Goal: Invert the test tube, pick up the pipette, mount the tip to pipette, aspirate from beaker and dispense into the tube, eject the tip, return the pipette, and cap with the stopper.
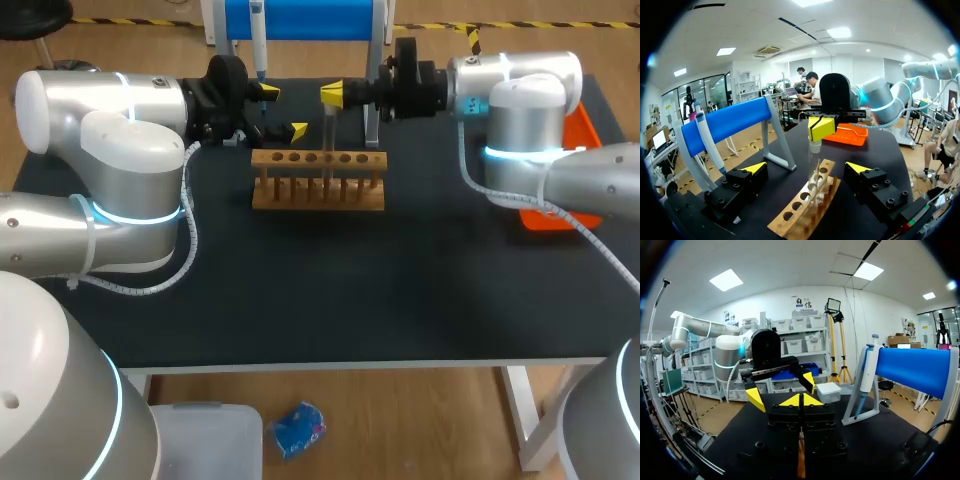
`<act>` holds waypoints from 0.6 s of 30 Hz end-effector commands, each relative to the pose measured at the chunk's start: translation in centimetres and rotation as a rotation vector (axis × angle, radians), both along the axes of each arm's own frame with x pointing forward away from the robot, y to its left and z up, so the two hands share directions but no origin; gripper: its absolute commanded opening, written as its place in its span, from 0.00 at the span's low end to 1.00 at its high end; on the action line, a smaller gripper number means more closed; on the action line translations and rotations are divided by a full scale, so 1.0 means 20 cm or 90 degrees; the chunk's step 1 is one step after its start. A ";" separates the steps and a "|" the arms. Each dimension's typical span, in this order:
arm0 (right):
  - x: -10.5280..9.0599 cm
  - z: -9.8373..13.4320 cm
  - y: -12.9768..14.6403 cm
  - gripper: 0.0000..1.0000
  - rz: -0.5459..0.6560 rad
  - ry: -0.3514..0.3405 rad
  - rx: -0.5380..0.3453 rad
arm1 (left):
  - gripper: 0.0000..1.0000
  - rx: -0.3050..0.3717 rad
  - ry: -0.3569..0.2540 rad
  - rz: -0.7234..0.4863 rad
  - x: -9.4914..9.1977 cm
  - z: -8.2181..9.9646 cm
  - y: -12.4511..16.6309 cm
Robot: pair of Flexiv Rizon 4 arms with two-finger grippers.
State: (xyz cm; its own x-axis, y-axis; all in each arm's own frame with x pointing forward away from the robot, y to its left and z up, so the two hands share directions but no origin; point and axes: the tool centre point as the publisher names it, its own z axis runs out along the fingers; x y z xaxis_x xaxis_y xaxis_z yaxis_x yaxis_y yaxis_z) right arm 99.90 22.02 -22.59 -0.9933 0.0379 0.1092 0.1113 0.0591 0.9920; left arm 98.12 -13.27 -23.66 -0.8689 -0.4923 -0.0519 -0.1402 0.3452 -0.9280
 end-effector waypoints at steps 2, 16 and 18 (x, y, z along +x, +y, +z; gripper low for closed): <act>0.00 0.01 0.00 0.00 -0.002 -0.007 0.008 | 1.00 -0.001 -0.002 0.001 0.00 -0.01 0.00; 0.01 0.21 -0.06 1.00 0.002 -0.060 -0.020 | 1.00 -0.001 -0.002 0.001 0.00 -0.01 0.00; 0.01 0.23 -0.08 1.00 0.003 -0.071 -0.032 | 1.00 -0.001 -0.002 0.001 0.00 -0.01 0.00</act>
